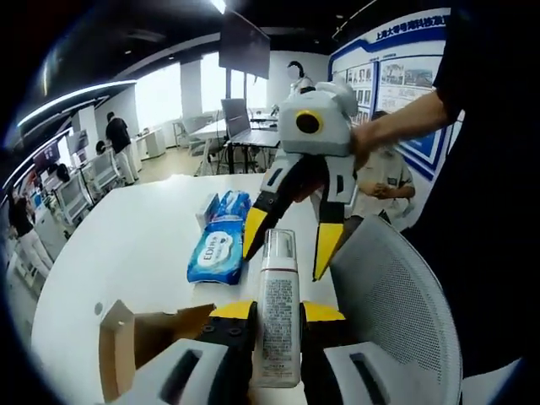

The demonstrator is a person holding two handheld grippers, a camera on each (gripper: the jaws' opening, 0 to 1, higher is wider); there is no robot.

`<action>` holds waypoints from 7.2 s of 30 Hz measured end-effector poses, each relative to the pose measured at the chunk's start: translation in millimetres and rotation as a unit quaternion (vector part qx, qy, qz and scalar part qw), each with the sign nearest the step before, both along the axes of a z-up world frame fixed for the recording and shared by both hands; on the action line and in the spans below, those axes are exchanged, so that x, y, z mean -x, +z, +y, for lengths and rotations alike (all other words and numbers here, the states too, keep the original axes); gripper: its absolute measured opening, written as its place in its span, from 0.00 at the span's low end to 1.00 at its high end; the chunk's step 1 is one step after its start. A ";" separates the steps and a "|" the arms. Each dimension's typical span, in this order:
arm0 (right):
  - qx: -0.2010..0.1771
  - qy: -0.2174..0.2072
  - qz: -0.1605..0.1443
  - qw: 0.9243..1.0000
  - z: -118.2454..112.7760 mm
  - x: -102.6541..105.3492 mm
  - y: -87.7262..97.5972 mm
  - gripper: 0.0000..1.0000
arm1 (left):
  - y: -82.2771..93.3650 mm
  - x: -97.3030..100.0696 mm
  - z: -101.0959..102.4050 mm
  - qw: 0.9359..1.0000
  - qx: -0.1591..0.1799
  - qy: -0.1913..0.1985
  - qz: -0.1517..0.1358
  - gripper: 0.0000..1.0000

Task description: Operate the shoe box by opening the lid, removing the specified soft item, and placing it in the target area until the item is outside and the box remains undamaged.

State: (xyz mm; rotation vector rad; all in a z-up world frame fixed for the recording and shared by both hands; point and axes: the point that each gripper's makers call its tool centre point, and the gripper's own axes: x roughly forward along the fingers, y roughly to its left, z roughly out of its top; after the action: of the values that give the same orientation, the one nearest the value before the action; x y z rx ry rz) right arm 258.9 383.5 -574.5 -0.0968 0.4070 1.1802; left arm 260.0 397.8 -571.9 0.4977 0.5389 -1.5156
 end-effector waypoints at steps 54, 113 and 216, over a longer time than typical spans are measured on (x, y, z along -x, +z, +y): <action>0.022 0.055 0.085 0.995 -25.1 25.6 -2.2 0.18 | -16.3 25.0 -10.7 0.994 0.043 0.001 0.101 0.31; 0.287 0.115 0.054 0.949 -149.7 -53.8 -46.8 0.18 | -69.2 14.9 76.8 0.910 0.095 0.380 0.134 0.33; 0.553 0.184 0.021 0.812 -239.6 -216.5 -137.2 0.19 | -66.9 20.6 128.1 0.860 0.090 0.481 0.141 0.33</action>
State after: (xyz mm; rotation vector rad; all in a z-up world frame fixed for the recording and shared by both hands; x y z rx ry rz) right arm 475.5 143.9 -711.7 -1.2145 1.1205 1.1785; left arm 239.4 525.9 -638.7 -0.1669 0.7182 -0.6447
